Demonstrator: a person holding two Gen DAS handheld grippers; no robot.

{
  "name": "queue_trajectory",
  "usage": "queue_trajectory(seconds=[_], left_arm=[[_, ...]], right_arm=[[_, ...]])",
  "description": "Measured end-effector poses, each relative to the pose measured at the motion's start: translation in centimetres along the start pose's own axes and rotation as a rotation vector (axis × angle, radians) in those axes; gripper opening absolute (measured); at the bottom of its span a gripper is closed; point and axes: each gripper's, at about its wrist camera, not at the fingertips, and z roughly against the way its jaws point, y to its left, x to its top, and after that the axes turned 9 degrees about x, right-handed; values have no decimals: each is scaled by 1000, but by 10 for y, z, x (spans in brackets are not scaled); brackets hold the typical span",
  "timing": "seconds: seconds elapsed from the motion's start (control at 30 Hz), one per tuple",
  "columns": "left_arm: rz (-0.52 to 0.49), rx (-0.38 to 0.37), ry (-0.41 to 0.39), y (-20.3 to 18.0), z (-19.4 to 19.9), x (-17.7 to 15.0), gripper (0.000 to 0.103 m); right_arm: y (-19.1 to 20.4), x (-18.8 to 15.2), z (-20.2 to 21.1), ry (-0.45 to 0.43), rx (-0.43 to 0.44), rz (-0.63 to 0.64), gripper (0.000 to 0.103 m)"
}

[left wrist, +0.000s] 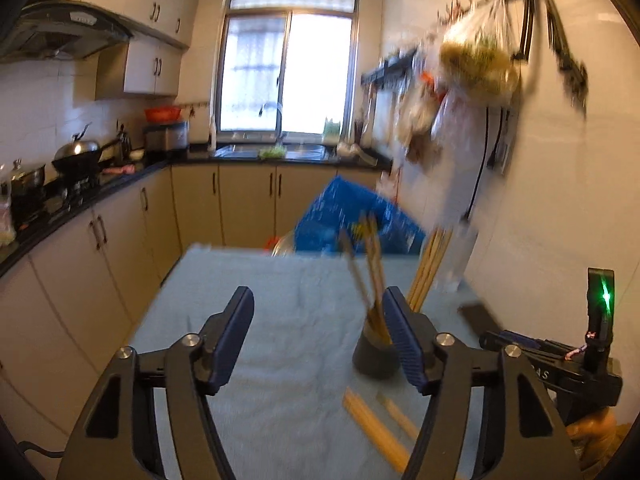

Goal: Organize utensils
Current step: 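Lower both held chopsticks into the grey holder cup and open both grippers, then grasp a chopstick with the right gripper while the left gripper moves to the pile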

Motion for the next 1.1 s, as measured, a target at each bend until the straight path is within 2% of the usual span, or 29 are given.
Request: queue_trajectory(seconds=[0.17,0.27,0.33,0.37,0.4,0.43,0.47,0.53,0.67,0.7,0.8,0.83,0.97,1.1], left_arm=[[17,16,200,7,-30,-53,66],[70,21,261,19,-36,-77,66],[82,37,275,25,-37,-87,66],[87,46,284,29,-37,-93,66],[94,53,293,32,-38,-97,66],[103,59,300,37,-38,-100,66],[115,65,308,42,-39,-104,66],[128,76,319,46,-42,-106,66],[143,85,337,52,-44,-111,66],[139,89,342,52,-45,-113,66],[123,86,352,47,-47,-116,65],[115,83,355,45,-48,-117,66],[66,65,380,30,-56,-123,66],[-19,68,413,8,-73,-127,66]], right_arm=[[2,-58,-37,219,74,44,48],[17,-85,-51,293,53,144,48],[27,-95,-55,302,20,211,47],[31,-99,-58,310,-16,241,41],[34,-104,-64,326,-67,265,29],[35,-106,-67,331,-97,266,29],[37,-106,-67,321,-101,259,22],[45,-108,-68,336,-70,221,18],[62,-115,-70,386,110,170,16],[61,-115,-71,380,97,170,11],[45,-107,-71,328,-40,178,11],[39,-107,-70,322,-58,163,11],[24,-106,-61,307,-97,130,11],[18,-107,-56,297,-91,133,11]])
